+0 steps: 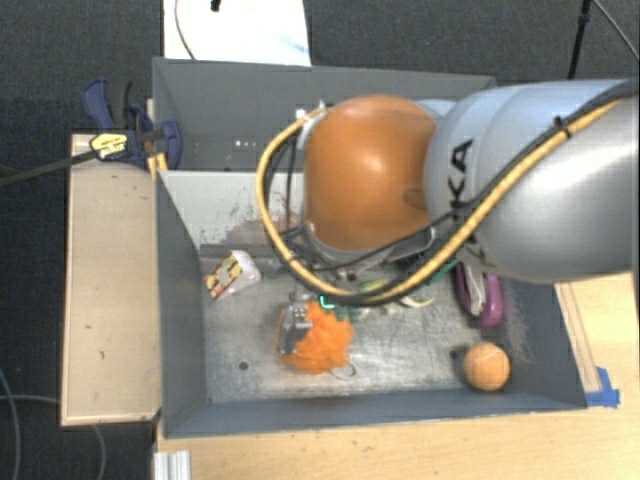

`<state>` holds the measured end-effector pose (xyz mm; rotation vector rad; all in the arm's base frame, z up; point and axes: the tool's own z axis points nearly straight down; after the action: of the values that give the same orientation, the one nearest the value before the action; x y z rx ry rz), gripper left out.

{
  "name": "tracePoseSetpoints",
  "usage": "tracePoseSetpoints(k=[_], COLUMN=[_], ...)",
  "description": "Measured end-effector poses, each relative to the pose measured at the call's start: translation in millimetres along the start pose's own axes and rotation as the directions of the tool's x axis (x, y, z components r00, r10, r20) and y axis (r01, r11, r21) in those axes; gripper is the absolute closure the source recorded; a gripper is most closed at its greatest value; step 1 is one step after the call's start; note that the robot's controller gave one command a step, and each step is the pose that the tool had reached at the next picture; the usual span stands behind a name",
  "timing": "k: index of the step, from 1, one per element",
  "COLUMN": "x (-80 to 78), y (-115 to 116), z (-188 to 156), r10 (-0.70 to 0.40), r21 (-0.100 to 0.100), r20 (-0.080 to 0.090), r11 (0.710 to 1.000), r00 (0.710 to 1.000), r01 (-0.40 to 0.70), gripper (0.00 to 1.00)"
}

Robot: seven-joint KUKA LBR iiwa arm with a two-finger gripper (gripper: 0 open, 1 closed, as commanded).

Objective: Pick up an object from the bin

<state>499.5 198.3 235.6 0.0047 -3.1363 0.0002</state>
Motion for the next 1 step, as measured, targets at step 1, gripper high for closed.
tracePoseSetpoints(k=[1], x=[-2.0], y=[-1.2], z=[-3.8], r10=[0.007], r21=[-0.002], r20=[0.007], r11=[1.0], r00=[1.0], r01=[-0.007], gripper=[1.0])
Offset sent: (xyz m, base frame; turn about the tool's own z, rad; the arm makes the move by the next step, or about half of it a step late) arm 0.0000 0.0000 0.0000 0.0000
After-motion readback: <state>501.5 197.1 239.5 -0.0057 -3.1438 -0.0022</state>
